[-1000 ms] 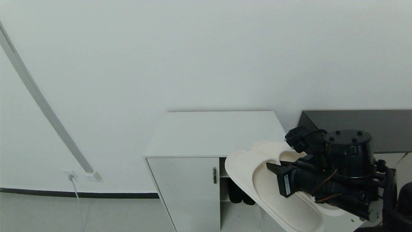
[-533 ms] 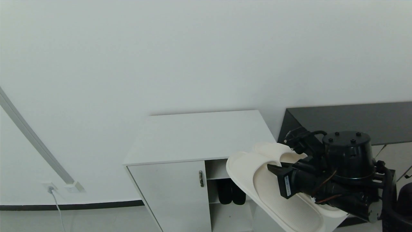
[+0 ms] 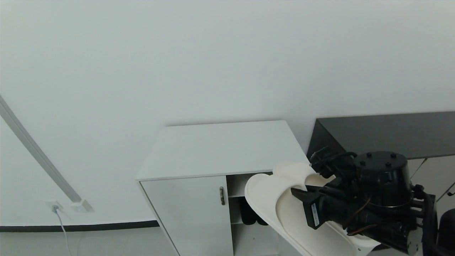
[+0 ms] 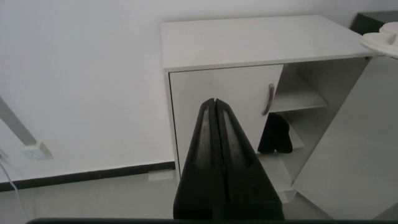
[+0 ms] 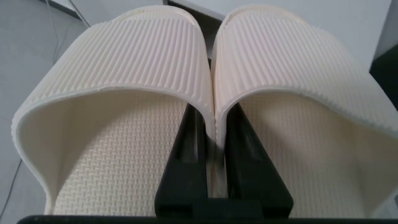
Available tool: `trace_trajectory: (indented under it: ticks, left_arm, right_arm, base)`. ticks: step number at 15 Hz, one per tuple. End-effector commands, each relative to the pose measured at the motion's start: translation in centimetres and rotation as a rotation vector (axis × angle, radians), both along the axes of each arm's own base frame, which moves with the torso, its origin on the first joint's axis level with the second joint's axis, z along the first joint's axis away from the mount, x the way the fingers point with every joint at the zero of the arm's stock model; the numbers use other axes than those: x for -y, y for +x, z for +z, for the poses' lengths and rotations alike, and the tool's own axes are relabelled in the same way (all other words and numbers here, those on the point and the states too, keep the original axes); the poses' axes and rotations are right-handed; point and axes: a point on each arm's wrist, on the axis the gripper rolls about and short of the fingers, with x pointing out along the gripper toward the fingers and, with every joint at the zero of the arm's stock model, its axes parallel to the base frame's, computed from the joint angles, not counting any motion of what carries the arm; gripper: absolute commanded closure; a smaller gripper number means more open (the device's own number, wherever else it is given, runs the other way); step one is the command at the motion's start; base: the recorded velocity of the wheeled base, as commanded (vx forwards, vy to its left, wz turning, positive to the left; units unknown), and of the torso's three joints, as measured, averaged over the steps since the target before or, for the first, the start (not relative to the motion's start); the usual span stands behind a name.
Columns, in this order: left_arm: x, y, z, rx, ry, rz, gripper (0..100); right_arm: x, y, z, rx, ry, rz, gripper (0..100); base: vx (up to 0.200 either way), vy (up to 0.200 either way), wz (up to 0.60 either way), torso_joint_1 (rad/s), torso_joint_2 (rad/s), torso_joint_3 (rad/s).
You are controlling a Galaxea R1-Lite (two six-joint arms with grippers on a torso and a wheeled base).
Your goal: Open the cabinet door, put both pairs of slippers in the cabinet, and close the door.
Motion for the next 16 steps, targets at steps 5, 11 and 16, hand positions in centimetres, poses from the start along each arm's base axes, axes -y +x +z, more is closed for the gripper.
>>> trace_trajectory:
  ticks: [5,11,16]
  left_arm:
    - [0.0,0.02,-0.02,-0.002,0.001,0.001,100]
    - [0.0,0.02,-0.02,-0.002,0.001,0.001,100]
    - [0.0,0.0,0.02,0.0,0.001,0.001,100]
  right_arm:
    - [-0.39,-0.78,-0.2,-0.004,-0.004,0.029,100]
    - [-0.16,-1.07,-0.02,-0.001,0.002,0.029,100]
    - [-0.13,-1.17,-0.17,-0.006,-0.002,0.034,100]
  base:
    - [0.0,0.0,0.0,-0.151,0.34,0.179]
    - [0.0,0.0,0.0,-0.158,0.35,0.193]
    - [0.0,0.0,0.0,-0.179,0.4,0.223]
